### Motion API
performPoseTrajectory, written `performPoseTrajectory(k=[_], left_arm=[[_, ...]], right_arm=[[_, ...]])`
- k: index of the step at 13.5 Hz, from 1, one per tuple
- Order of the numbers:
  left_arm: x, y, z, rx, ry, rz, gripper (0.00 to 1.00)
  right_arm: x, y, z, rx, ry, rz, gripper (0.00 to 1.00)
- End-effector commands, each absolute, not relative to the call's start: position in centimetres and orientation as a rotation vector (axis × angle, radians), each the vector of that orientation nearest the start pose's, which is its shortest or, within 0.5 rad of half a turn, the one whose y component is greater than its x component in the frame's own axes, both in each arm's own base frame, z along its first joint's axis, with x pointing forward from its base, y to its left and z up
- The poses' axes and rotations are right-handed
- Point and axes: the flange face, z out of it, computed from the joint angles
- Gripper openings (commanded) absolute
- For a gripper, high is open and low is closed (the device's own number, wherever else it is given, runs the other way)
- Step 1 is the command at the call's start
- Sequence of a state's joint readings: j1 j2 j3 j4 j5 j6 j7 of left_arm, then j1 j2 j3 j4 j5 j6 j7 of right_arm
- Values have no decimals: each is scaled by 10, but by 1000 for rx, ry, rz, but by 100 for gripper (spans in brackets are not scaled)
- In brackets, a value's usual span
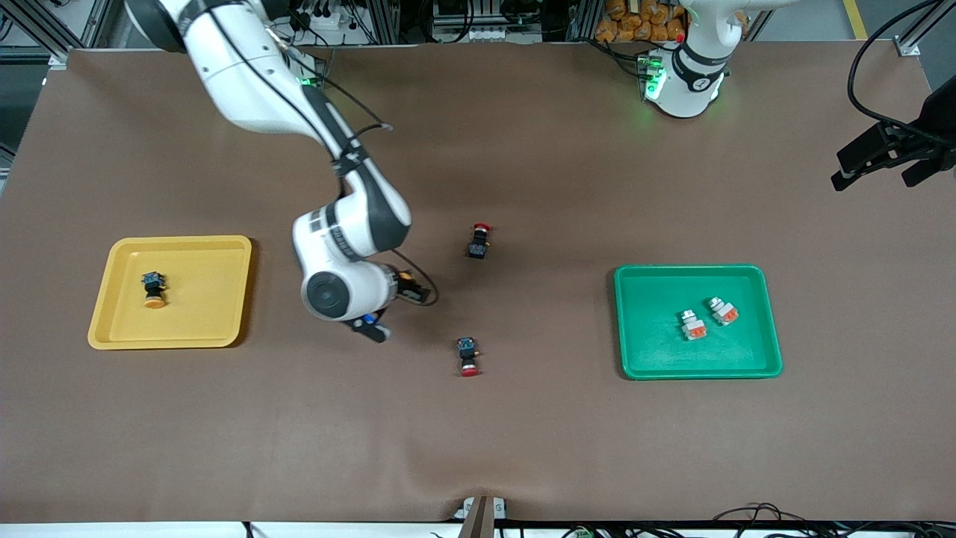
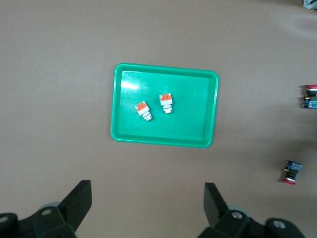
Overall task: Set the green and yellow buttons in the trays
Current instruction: 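Carry the button to the yellow tray and open the right gripper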
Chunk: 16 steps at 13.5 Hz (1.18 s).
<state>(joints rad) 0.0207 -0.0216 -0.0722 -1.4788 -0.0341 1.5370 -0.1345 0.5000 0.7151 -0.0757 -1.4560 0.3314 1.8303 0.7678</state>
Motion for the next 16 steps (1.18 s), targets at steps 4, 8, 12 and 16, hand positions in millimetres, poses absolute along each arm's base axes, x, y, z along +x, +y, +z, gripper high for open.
performPoseTrajectory(k=[4, 8, 12, 16], left_arm=[[536, -30, 684, -3184, -124, -133, 100], [536, -30, 685, -3184, -124, -136, 100], [536, -30, 685, -3184, -124, -136, 100], [535, -30, 685, -3184, -121, -138, 100]], right_arm=[[635, 179, 295, -3040, 455, 702, 0], [647, 90, 294, -3063, 302, 710, 0], [642, -7, 274, -3011, 168, 759, 0], [635, -80, 256, -3031, 130, 793, 0]])
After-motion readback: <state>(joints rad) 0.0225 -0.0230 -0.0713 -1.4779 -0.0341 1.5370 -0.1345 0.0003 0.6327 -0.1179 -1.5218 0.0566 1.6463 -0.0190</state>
